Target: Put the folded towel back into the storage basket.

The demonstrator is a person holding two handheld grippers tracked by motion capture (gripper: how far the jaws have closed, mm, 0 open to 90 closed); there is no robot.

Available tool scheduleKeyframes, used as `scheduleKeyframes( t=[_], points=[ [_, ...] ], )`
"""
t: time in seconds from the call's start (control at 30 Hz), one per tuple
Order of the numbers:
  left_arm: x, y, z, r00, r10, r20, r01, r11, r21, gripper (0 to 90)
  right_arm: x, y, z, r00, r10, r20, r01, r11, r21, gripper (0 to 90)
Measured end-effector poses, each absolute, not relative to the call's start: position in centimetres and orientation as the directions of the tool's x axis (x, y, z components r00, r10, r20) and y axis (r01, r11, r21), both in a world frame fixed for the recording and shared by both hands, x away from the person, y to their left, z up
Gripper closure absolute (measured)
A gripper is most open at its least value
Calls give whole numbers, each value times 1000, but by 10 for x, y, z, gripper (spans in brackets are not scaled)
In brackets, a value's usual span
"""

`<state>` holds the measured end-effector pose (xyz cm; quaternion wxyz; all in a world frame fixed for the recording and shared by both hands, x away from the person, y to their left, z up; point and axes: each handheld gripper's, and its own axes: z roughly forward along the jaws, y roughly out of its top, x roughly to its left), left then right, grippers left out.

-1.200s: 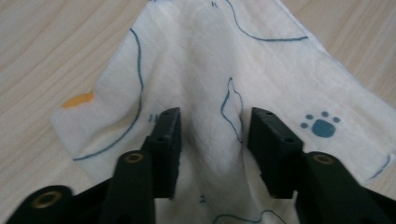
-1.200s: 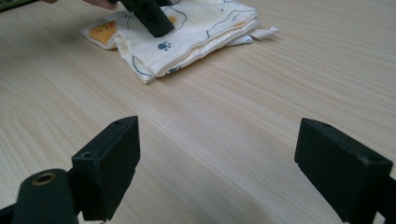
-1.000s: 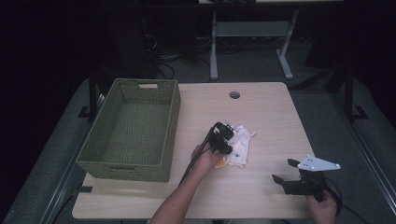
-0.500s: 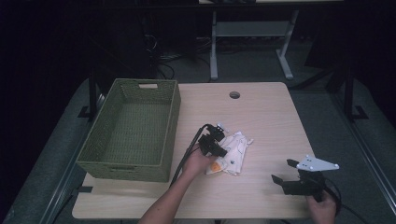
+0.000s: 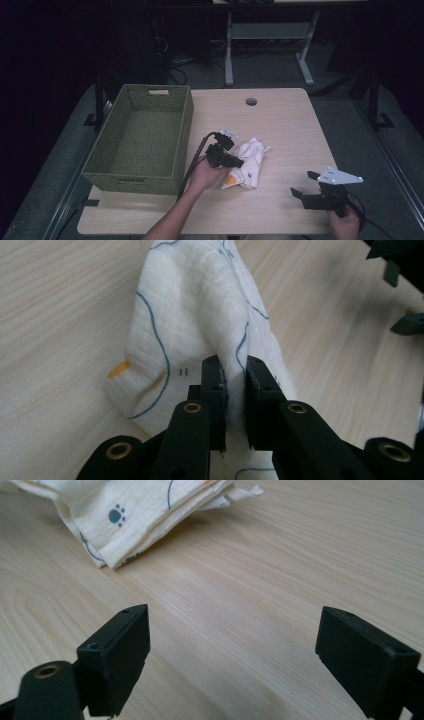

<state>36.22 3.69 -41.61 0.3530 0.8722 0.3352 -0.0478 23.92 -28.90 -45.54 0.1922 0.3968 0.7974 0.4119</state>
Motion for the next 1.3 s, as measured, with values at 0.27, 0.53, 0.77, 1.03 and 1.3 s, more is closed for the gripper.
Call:
scheduleKeyframes(
  t=[0.27,0.53,0.77,1.03,1.3],
  points=[
    [359,47,-399,775,534,-339,610,-489,624,817,240,-287,-456,-610,792,18,477,350,806,138],
    [356,63,-379,771,520,-366,611,-444,656,815,239,-290,-457,-602,798,23,481,339,808,138],
    [354,79,-367,769,525,-365,607,-422,673,814,239,-290,-457,-601,799,20,481,341,808,138],
    [356,94,-349,766,539,-350,600,-405,689,814,241,-291,-457,-593,805,21,487,337,805,138],
    [358,114,-329,763,565,-315,590,-408,697,814,240,-292,-457,-592,806,18,485,338,806,138]
  ],
)
